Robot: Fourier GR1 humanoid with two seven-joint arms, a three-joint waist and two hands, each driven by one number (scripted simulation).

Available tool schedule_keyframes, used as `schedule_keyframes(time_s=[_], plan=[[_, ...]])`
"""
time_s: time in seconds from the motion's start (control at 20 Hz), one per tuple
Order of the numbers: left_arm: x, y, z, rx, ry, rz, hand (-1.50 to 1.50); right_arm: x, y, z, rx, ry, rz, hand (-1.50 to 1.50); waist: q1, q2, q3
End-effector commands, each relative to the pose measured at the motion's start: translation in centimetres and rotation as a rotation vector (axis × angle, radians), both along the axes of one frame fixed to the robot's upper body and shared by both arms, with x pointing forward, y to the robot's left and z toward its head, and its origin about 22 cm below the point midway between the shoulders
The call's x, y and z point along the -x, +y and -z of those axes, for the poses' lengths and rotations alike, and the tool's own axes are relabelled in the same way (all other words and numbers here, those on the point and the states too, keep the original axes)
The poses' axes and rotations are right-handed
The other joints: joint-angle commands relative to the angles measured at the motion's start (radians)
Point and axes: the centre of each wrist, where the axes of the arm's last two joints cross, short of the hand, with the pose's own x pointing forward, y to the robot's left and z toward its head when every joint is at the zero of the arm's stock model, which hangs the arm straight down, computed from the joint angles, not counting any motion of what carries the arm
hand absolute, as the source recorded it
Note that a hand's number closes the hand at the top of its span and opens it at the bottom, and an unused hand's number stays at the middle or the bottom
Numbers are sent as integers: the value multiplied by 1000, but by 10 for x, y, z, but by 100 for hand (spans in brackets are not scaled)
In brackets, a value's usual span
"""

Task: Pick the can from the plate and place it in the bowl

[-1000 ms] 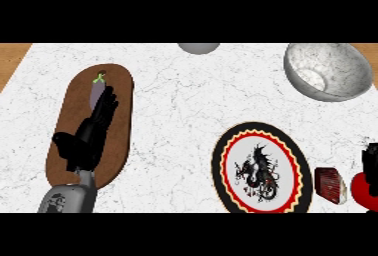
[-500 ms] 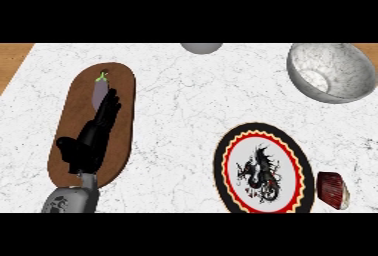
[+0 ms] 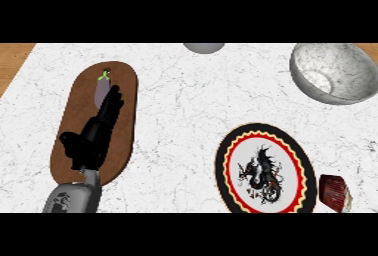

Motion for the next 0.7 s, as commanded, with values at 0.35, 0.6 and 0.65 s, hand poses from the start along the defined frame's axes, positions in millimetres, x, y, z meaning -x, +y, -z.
schedule_keyframes(time_s=[0.35,0.6,0.65], plan=[[7,-10,-5,10,-16,29,0,-69,9,28,322,-89,216,150,24,5,1],[-4,4,-8,5,-32,44,0,-115,-19,56,322,-77,291,150,31,10,2],[-8,-10,-7,-3,-14,50,0,-121,-32,64,319,-50,315,150,36,14,2]])
